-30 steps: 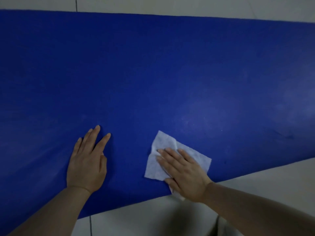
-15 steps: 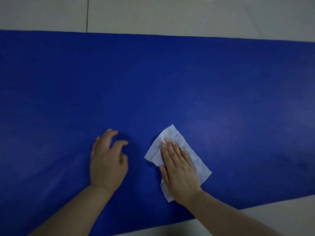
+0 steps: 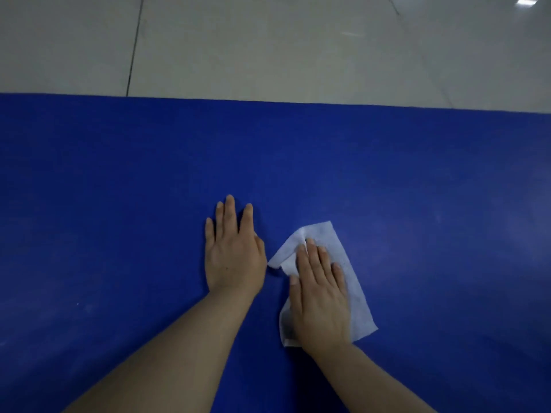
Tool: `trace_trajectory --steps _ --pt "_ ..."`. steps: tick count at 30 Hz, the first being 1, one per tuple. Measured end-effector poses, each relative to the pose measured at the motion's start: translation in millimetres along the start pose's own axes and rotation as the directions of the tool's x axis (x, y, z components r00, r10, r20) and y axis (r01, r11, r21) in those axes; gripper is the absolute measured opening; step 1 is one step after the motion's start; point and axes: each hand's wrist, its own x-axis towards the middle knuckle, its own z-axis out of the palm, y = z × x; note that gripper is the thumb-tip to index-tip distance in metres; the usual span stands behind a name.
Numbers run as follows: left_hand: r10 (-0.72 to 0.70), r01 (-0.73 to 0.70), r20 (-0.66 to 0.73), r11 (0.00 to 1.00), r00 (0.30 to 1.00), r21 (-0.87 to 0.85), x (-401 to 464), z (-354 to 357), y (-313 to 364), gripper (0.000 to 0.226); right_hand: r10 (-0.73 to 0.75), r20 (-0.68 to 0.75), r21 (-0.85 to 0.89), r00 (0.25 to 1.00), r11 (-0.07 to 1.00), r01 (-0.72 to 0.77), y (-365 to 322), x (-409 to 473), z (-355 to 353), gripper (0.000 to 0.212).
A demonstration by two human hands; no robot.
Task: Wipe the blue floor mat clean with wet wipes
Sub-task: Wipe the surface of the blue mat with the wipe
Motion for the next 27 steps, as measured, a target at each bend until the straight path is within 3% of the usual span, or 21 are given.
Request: trace_trajectory --steps 6,12,14,16,21,27 --pt "0.004 -0.005 0.029 0.999 1.0 0.038 2 2 0 0.06 -0.228 0.03 -0.044 0.973 0.972 0.229 -5 83 -1 0.051" --pt "0.02 -0.018 -0.045 0.998 0.999 0.057 3 9 -3 0.054 -0.299 0.215 -0.065 0.93 0.946 0.319 -6 174 -8 0.072" --pt "0.015 -0.011 -0.061 0.998 0.998 0.062 4 11 -4 0.052 -0.293 0.224 -0.114 0.93 0.939 0.324 -5 205 -8 0.064" --pt "0.007 -0.003 -0.059 0.998 0.998 0.06 5 11 -4 0.054 -0.275 0.239 -0.132 0.931 0.941 0.312 -4 234 -9 0.054" --pt "0.011 -0.009 -0.048 0.999 0.999 0.039 4 10 -6 0.054 -0.223 0.252 -0.142 0.942 0.954 0.264 17 293 -13 0.054" --pt "-0.004 0.004 -0.018 1.0 1.0 0.03 5 8 -5 0.055 0.079 0.181 -0.152 0.98 0.987 -0.052 68 313 -23 0.059"
